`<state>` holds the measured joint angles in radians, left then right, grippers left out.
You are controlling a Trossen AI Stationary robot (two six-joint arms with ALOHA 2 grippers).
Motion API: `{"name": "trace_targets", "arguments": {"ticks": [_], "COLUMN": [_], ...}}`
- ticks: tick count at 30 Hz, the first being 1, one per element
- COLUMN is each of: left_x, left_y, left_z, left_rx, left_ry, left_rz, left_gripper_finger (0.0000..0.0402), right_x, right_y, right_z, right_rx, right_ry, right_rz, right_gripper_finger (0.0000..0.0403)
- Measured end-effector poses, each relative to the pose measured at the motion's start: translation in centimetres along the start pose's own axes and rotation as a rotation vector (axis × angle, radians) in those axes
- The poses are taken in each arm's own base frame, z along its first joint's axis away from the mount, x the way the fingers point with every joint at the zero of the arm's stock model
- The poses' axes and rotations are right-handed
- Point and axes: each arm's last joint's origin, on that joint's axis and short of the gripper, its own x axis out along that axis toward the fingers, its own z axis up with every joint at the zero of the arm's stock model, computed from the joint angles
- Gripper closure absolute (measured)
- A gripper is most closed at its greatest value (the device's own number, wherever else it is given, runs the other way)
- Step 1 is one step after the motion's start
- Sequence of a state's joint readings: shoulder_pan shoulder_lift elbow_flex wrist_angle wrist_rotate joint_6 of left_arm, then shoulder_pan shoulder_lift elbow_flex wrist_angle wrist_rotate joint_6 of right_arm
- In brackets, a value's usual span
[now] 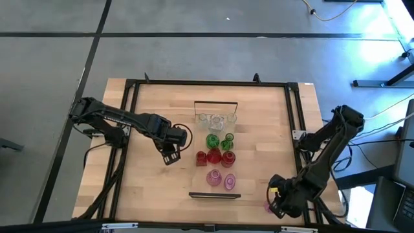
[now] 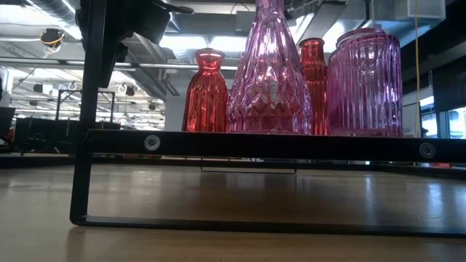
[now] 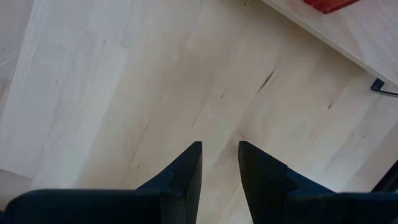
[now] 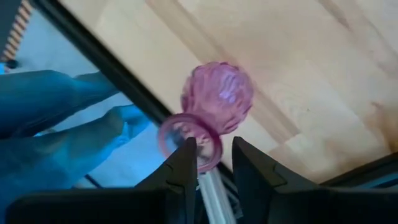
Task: Sort vases onto shelf
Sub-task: Put the pink vase aligned with the other pink vases on the shelf
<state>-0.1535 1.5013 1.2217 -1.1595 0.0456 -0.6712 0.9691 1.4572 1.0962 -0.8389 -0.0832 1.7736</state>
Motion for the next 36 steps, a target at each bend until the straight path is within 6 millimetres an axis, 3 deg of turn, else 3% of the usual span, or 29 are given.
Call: {"name": "trace_targets", "arguments": {"ticks": [5, 11, 20, 25, 29, 36], "left_x": [0.0, 0.0, -0.1, -1.3, -3.6, -9.3], "left_y": [0.0, 0.0, 0.0, 0.1, 0.5, 0.3], "left_z": [0.0, 0.0, 0.0, -0.5, -1.3, -1.7], "left_rx": [0.0, 0.0, -0.005, -0.043, -0.057, 0.069], "left_ry": [-0.001, -0.002, -0.003, 0.021, -0.045, -0.365], "left_rz": [0.001, 0.002, -0.003, -0.113, -0.169, -0.459], "left_gripper_finger": [0.0304, 0.0304, 0.0304, 0.0304, 0.0304, 0.0304], "right_x": [1.1, 1.3, 0.8, -1.5, -4.4, -10.6], "right_y": [-0.1, 0.0, 0.0, -1.0, -2.3, -3.4], "right_z": [0.1, 0.3, 0.9, 2.1, 3.5, 6.2], "right_rx": [-0.001, -0.038, -0.112, -0.132, -0.157, -0.252], "right_ry": [0.004, 0.005, 0.004, -0.017, -0.057, -0.175], "right_rz": [-0.062, -0.068, -0.063, -0.066, -0.033, 0.237], "right_gripper_finger": [0.0325, 0.0393, 0.0397, 0.04, 0.0401, 0.0402]}}
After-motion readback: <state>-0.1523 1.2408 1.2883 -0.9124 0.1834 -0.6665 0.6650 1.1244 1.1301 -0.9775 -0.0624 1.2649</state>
